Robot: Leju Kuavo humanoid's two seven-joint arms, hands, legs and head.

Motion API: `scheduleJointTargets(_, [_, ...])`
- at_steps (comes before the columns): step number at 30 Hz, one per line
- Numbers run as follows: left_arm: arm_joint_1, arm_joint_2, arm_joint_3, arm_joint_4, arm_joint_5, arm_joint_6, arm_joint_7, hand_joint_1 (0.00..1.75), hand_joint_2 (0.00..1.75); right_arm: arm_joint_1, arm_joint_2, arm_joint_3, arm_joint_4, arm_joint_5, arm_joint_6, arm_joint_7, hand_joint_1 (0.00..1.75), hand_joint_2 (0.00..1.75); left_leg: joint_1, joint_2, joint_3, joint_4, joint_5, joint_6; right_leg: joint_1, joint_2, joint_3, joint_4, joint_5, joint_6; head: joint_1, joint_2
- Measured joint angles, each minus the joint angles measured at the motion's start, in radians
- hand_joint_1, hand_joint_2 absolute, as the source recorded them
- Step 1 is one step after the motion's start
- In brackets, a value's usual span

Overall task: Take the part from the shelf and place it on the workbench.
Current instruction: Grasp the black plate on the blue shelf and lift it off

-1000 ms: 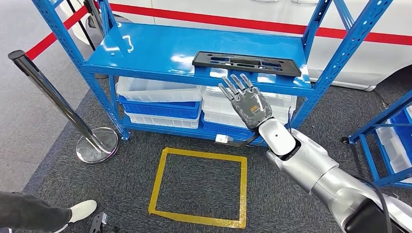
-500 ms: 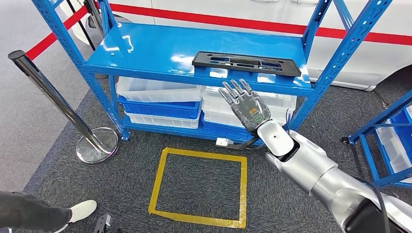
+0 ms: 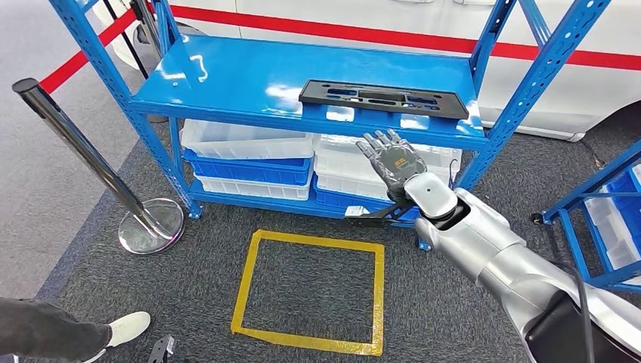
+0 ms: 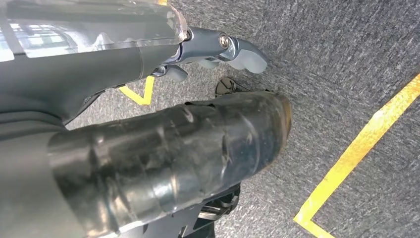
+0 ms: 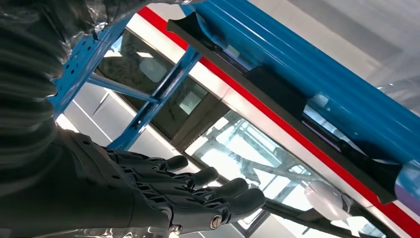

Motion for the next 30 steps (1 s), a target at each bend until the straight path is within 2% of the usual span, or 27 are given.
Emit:
scheduleJointTargets(10, [0.001, -0.008, 0.022, 0.0, -0.013, 0.003, 0.02, 0.0, 0.0, -0.035, 0.007, -0.006, 0.078, -0.031, 0.044, 0.026, 0.0, 1.75, 0.0, 0.0, 0.0, 0.0, 0.0, 0.0, 0.0, 0.0, 0.0, 0.0, 0.0, 0.0, 0.0, 0.0])
scheduleJointTargets(13, [0.002, -0.012, 0.033, 0.0, -0.02, 0.002, 0.02, 0.0, 0.0, -0.05, 0.007, -0.016, 0.102, -0.042, 0.066, 0.025, 0.0, 0.44, 0.0, 0.0, 0.0, 0.0, 0.0, 0.0, 0.0, 0.0, 0.0, 0.0, 0.0, 0.0, 0.0, 0.0])
scheduleJointTargets(14, [0.002, -0.014, 0.037, 0.0, -0.022, 0.001, 0.02, 0.0, 0.0, -0.055, 0.007, -0.019, 0.109, -0.046, 0.071, 0.024, 0.0, 0.44, 0.0, 0.0, 0.0, 0.0, 0.0, 0.0, 0.0, 0.0, 0.0, 0.0, 0.0, 0.0, 0.0, 0.0])
scheduleJointTargets(17, [0.003, -0.016, 0.043, 0.0, -0.026, -0.002, 0.019, 0.0, 0.0, -0.068, 0.008, -0.023, 0.122, -0.05, 0.085, 0.02, 0.0, 1.75, 0.0, 0.0, 0.0, 0.0, 0.0, 0.0, 0.0, 0.0, 0.0, 0.0, 0.0, 0.0, 0.0, 0.0])
scheduleJointTargets(23, [0.003, -0.022, 0.067, -0.003, -0.046, -0.011, 0.022, 0.0, 0.0, -0.077, 0.018, -0.029, 0.139, -0.079, 0.141, 0.003, 0.0, 1.75, 0.0, 0.0, 0.0, 0.0, 0.0, 0.0, 0.0, 0.0, 0.0, 0.0, 0.0, 0.0, 0.0, 0.0])
scheduleJointTargets(30, [0.005, -0.032, 0.095, -0.015, -0.064, -0.01, 0.033, 0.0, 0.0, -0.077, 0.024, -0.029, 0.156, -0.078, 0.158, 0.006, 0.0, 1.75, 0.0, 0.0, 0.0, 0.0, 0.0, 0.0, 0.0, 0.0, 0.0, 0.0, 0.0, 0.0, 0.0, 0.0])
